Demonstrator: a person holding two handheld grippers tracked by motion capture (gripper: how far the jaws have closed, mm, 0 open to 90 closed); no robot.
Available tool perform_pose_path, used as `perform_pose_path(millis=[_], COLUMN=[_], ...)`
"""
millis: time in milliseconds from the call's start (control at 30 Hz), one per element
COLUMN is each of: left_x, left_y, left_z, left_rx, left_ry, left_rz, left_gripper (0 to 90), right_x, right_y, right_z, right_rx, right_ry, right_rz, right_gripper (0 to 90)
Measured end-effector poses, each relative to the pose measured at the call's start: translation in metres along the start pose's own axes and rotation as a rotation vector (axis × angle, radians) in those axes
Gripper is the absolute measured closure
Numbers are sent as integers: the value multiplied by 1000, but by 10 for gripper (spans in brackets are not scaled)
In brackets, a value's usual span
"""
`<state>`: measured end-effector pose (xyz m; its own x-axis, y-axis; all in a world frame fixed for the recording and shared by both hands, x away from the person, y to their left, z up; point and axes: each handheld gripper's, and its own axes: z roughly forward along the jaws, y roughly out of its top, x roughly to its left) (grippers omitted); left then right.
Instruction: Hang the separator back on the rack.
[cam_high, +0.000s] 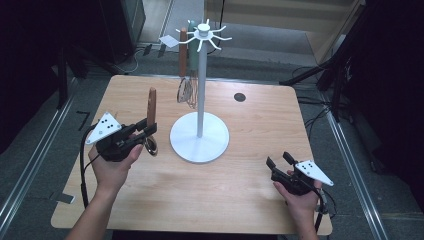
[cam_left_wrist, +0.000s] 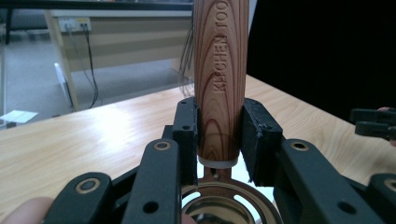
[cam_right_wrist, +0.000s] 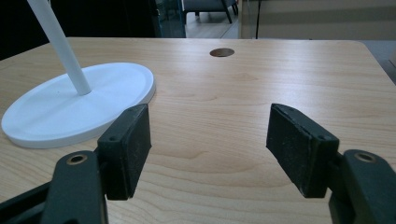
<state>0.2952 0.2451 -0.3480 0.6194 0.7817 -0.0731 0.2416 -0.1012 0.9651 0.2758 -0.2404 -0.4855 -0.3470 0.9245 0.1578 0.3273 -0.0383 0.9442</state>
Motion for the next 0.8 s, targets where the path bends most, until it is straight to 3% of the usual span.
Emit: perform_pose_path(millis=[400, 800], left_x=[-5, -10], left_y=[20, 28], left_z=[7, 14], left_rx=[-41, -60], left_ry=[-16, -33], left_rz=[19, 17], left_gripper=[704, 704], right_x=[-2, -1], right_y=[0, 0], right_z=[-3, -3], right_rx=[-5, -5], right_ry=[0, 1], right_rz=[1, 2], right_gripper=[327, 329])
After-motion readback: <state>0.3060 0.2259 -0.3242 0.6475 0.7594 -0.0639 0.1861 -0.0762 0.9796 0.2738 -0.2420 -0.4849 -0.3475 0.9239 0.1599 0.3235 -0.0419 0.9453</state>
